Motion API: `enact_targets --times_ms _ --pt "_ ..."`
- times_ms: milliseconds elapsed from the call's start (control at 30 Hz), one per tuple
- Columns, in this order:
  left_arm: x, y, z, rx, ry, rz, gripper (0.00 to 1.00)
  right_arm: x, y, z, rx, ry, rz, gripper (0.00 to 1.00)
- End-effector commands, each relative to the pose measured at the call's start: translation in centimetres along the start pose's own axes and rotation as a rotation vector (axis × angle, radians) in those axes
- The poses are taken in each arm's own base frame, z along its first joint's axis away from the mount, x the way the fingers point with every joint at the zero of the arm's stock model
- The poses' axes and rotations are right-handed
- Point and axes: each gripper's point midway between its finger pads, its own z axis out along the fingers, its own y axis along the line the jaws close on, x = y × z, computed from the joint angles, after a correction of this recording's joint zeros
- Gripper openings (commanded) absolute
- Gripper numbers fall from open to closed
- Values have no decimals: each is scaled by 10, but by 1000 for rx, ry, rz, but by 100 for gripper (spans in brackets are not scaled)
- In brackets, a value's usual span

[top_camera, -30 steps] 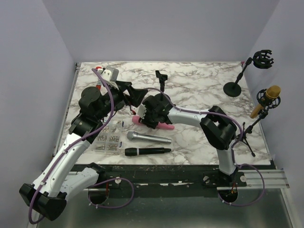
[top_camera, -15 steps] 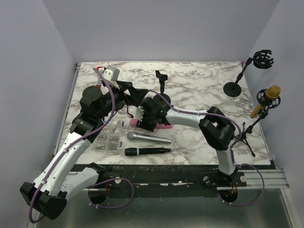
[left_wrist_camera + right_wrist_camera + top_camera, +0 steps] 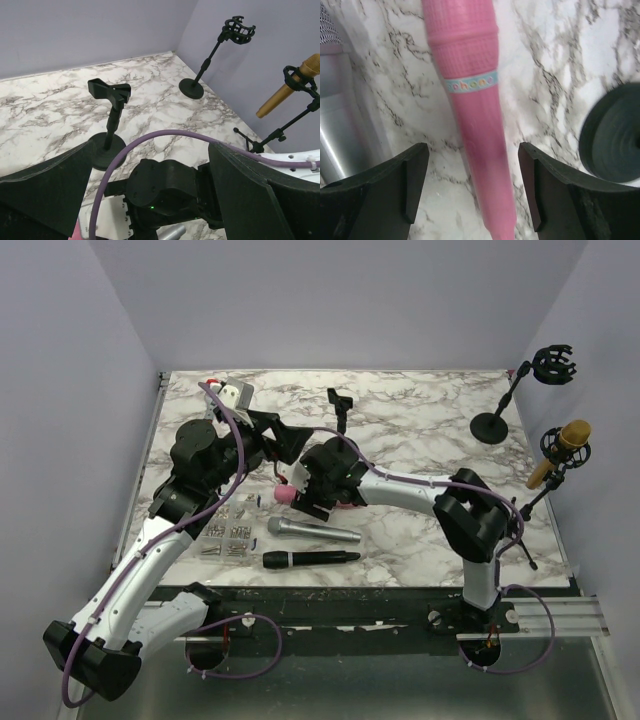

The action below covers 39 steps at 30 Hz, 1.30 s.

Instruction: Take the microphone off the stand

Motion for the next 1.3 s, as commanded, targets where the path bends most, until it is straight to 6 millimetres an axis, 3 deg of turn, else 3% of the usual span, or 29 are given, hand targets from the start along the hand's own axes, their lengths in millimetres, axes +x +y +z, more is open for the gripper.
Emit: enact_targets --times_ms 0,200,300,400,500,667,833,1000,1267 --pt "-14 -9 -3 34 -31 8 99 -12 -18 -37 123 -27 39 79" --pt "-15 -11 -4 41 -34 6 99 -20 -39 -69 257 -81 117 81" --pt "-16 -12 -5 44 -37 5 99 -14 -73 -91 488 -86 193 85" --pt "-17 -14 -7 49 -42 4 99 10 -119 -134 881 -75 273 90" --pt "-19 -15 -8 52 -46 4 99 37 -149 -197 1273 -53 340 98" --pt "-21 -16 -10 55 -54 8 99 73 -172 -254 1448 -84 454 98" --pt "-20 -17 -10 60 -51 5 99 120 -220 -301 1564 -45 568 100" --pt "-22 -21 -11 74 -55 0 99 164 -282 -323 1635 148 652 100" --pt "-20 -18 -9 62 -48 7 99 190 -351 -327 1672 406 556 100"
